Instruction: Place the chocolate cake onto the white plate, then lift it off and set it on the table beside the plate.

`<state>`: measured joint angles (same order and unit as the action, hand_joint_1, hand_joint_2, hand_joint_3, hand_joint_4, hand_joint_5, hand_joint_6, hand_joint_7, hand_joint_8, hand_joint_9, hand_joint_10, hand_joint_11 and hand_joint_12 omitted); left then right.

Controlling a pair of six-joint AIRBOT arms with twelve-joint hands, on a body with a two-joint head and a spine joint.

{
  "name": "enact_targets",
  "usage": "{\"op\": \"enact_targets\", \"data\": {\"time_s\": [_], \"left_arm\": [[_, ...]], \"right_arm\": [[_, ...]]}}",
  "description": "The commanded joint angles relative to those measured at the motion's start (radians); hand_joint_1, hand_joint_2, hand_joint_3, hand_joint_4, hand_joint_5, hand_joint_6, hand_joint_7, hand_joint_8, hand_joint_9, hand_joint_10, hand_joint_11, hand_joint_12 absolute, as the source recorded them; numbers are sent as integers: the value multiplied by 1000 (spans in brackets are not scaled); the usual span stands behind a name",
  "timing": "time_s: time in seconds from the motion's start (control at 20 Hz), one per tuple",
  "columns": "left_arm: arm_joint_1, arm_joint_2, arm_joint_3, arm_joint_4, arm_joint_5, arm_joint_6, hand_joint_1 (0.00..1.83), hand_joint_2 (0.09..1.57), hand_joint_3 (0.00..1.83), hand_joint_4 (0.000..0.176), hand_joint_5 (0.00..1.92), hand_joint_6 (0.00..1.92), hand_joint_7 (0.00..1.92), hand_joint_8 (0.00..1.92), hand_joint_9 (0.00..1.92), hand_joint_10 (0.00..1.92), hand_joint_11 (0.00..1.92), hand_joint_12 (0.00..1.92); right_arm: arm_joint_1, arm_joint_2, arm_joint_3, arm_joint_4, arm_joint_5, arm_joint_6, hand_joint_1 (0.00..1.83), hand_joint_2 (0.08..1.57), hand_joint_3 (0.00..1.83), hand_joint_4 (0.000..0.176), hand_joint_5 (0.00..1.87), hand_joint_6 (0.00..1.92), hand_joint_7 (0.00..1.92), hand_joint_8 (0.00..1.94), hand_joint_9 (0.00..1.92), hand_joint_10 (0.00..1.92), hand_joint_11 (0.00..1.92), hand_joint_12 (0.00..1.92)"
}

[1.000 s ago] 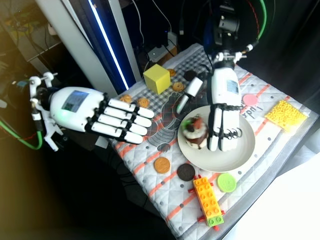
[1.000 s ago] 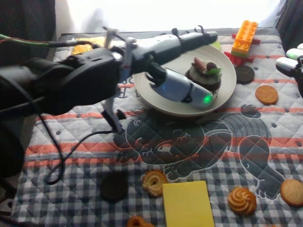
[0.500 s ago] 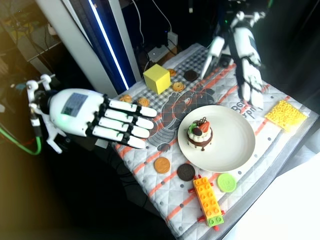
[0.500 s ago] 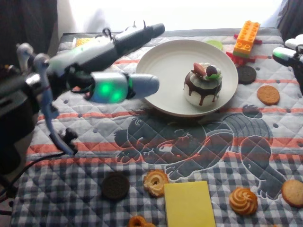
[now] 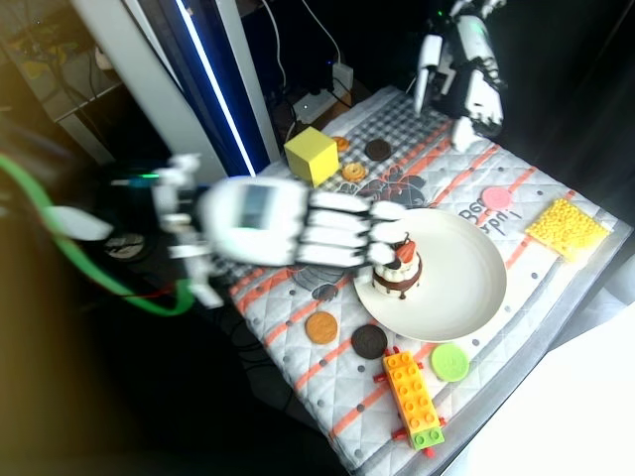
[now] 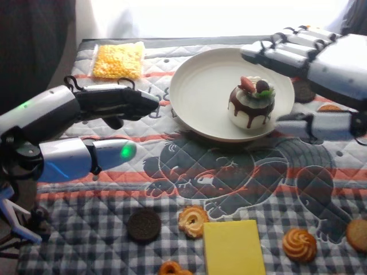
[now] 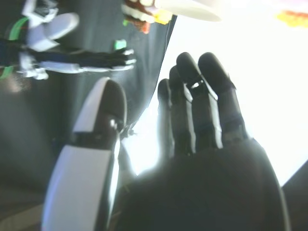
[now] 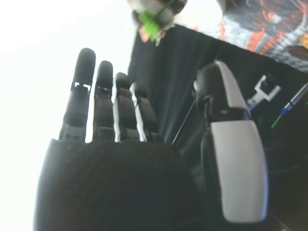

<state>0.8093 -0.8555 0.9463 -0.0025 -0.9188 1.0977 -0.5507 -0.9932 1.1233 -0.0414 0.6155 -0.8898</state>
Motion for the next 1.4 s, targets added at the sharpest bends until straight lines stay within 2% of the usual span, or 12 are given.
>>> {"op": "enact_targets", "data": {"time_s": [0.0,0.05,0.1,0.25,0.3,0.5,0.6,0.65,0.95,1.0,1.25,1.35], "left_arm": [[2,11,0,-27,-159,-10,641,1408,8,145,367,1644,480,164,182,767,0,1473],[8,11,1,-33,-165,-10,597,1377,0,18,193,1226,450,201,147,787,0,1399],[10,11,1,-36,-166,-10,552,1375,0,0,174,1050,368,349,130,818,0,1382],[11,10,2,-40,-163,-10,565,1377,0,0,200,975,212,770,113,932,0,1413],[12,10,2,-40,-163,-10,544,1362,0,9,190,1027,225,435,84,612,0,1209],[13,9,2,-40,-165,-10,559,1352,1,3,204,1022,391,48,246,212,0,1092],[14,7,1,-40,-167,-10,613,1348,0,0,233,991,453,56,328,249,0,1257],[14,7,1,-40,-169,-10,623,1350,0,0,235,973,458,52,328,265,0,1311],[17,8,0,-36,-180,-14,578,1358,0,18,249,936,450,11,234,376,0,1268],[18,8,0,-37,-180,-14,635,1409,10,144,392,1607,448,7,247,367,0,1297],[24,9,0,-47,-192,-14,610,1446,3,172,387,1802,377,0,181,288,0,1187],[30,10,-1,-55,-200,-14,587,1467,0,176,372,1855,319,4,203,129,0,1026]], "right_arm": [[26,-11,17,16,75,-1,846,1184,0,17,16,3,6,0,0,617,0,1671],[44,-34,34,16,51,-8,889,1166,0,13,34,10,0,0,0,650,0,1588],[59,-59,52,17,31,-15,909,1163,0,1,29,7,0,0,0,585,0,1490],[81,-103,96,21,-16,-21,922,1142,0,0,49,6,0,0,0,39,0,880],[84,-114,105,24,-24,-21,920,1158,0,0,66,4,15,1,43,22,0,823],[96,-151,144,31,-67,-21,997,1229,3,0,198,30,186,22,259,112,0,1321],[103,-169,163,38,-88,-21,1102,1233,1,0,483,137,670,127,505,697,182,1570],[105,-181,177,47,-99,-21,1165,1257,0,0,560,1161,809,1111,663,1079,446,1657],[123,-206,201,68,-107,-21,1123,1324,1,0,715,1489,500,1606,340,1294,177,1805],[125,-206,194,68,-97,-21,1137,1292,0,0,749,1373,584,1576,468,1400,340,1845],[133,-152,119,65,44,-21,1302,1264,0,0,749,1297,672,1474,592,1669,381,1874],[132,-108,62,58,125,-20,1150,1291,5,0,775,1378,542,1591,320,1515,140,1921]]}}
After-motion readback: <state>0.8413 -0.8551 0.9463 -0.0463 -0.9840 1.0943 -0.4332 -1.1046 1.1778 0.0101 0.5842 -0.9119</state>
